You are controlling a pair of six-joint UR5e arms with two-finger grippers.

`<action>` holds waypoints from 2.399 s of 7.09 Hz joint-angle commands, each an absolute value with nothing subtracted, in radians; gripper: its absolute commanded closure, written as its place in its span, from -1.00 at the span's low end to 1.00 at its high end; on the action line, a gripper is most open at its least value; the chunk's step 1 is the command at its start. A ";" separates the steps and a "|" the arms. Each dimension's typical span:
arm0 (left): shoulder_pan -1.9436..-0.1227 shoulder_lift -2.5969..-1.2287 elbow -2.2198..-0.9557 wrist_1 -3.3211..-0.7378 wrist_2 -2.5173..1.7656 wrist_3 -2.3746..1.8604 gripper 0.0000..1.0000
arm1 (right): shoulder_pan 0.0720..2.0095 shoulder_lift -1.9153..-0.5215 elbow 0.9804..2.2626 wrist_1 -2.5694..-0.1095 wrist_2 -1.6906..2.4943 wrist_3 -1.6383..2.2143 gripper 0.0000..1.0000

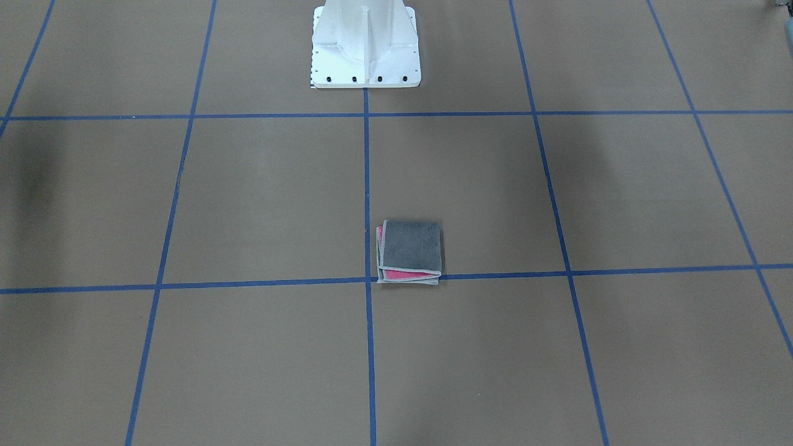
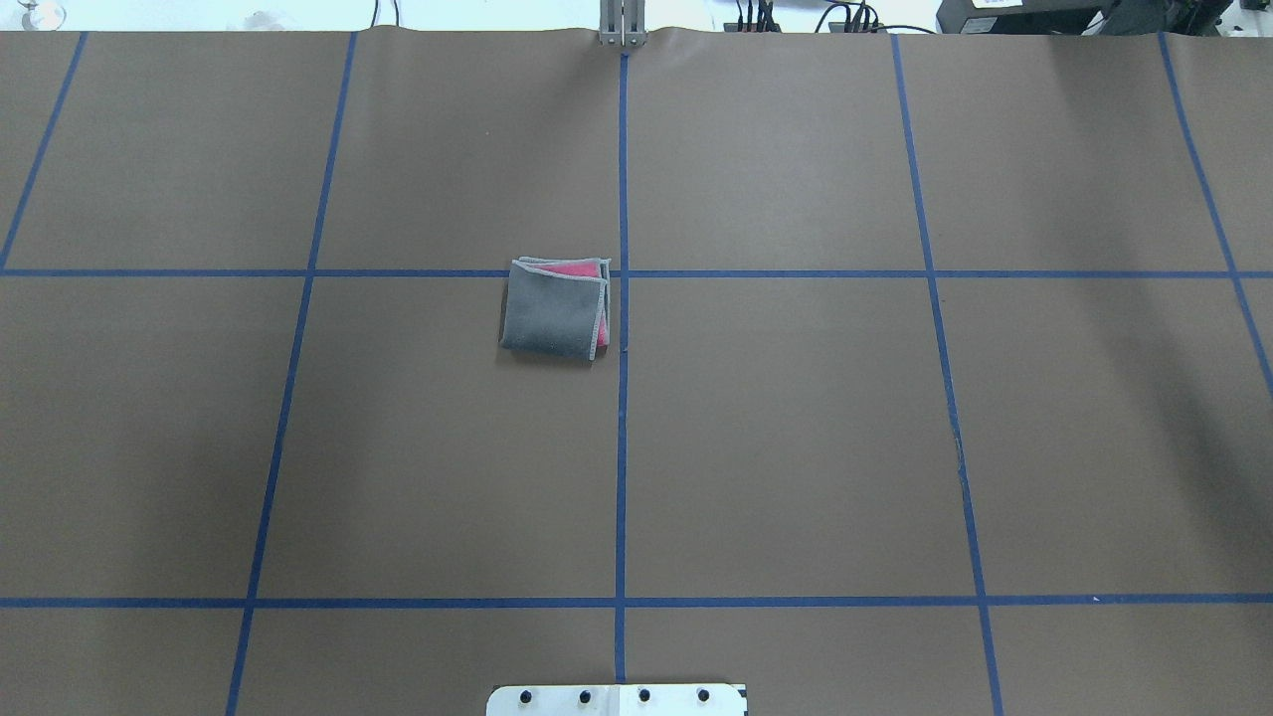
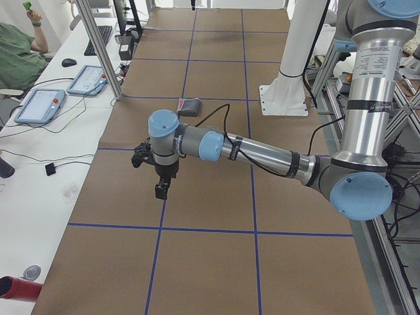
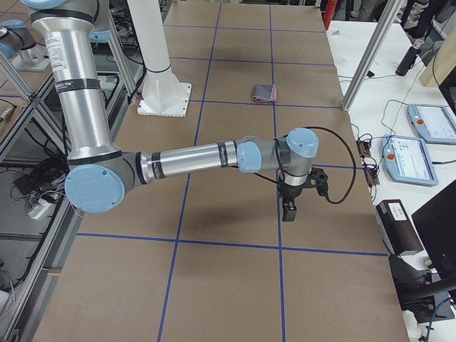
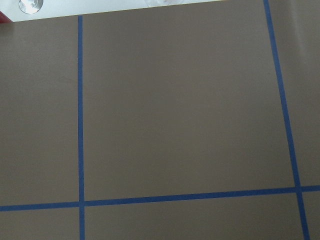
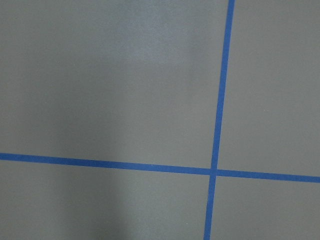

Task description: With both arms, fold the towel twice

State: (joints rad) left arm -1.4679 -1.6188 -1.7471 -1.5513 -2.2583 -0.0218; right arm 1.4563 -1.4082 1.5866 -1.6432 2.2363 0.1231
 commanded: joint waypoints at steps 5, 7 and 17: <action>-1.512 -1.535 -1.635 -1.574 -2.318 0.072 -1.00 | 1.598 -1.554 1.588 -1.643 2.407 -0.064 -1.00; -1.516 -1.540 -1.640 -1.572 -2.318 0.066 -1.00 | 1.620 -1.578 1.591 -1.641 2.407 -0.066 -1.00; -1.516 -1.537 -1.649 -1.574 -2.318 0.061 -1.00 | 1.651 -1.660 1.732 -1.644 2.347 -0.051 -1.00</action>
State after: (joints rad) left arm -1.5163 -1.5370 -1.6516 -1.5739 -2.3179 0.0612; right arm 1.6506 -1.6593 1.7330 -1.6445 2.3462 -0.0506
